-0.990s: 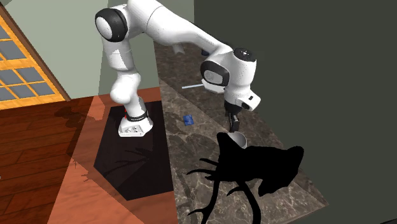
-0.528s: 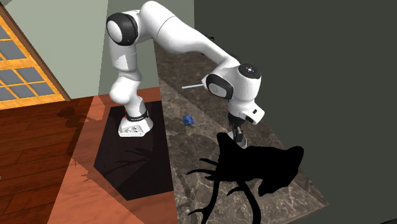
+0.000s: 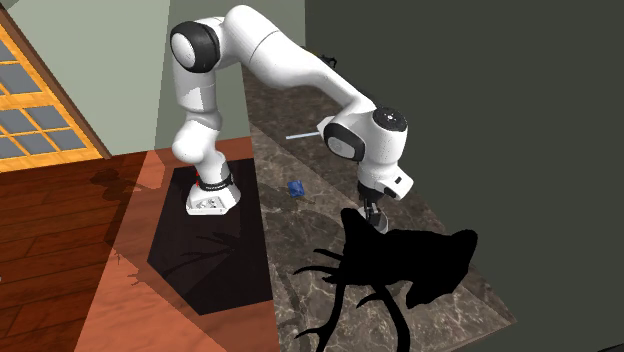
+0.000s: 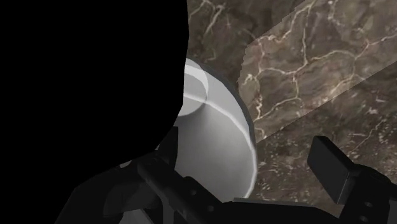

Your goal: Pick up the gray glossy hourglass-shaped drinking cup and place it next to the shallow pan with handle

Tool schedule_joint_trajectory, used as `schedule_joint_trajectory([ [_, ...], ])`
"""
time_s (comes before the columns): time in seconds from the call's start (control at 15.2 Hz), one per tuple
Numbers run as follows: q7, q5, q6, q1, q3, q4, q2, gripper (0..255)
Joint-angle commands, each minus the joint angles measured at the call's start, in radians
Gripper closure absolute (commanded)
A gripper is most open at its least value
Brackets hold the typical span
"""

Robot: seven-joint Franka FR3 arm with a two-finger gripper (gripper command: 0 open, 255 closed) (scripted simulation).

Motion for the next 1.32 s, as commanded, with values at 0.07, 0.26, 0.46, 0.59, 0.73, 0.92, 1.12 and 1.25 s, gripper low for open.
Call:
schedule_joint_trajectory([
  [0.07, 0.000, 0.000, 0.000, 0.000, 0.000, 0.000, 0.000, 0],
  [0.26, 0.000, 0.000, 0.000, 0.000, 0.000, 0.000, 0.000, 255],
  [0.46, 0.000, 0.000, 0.000, 0.000, 0.000, 0.000, 0.000, 255],
  [0.59, 0.000, 0.000, 0.000, 0.000, 0.000, 0.000, 0.000, 255],
  [0.73, 0.000, 0.000, 0.000, 0.000, 0.000, 0.000, 0.000, 255],
  [0.92, 0.011, -0.013, -0.034, 0.003, -0.004, 0.019, -0.018, 255],
  [1.12, 0.021, -0.025, -0.069, 0.005, -0.007, 0.039, -0.035, 255],
  [1.25, 0.027, -0.032, -0.092, 0.006, -0.009, 0.054, -0.045, 255],
])
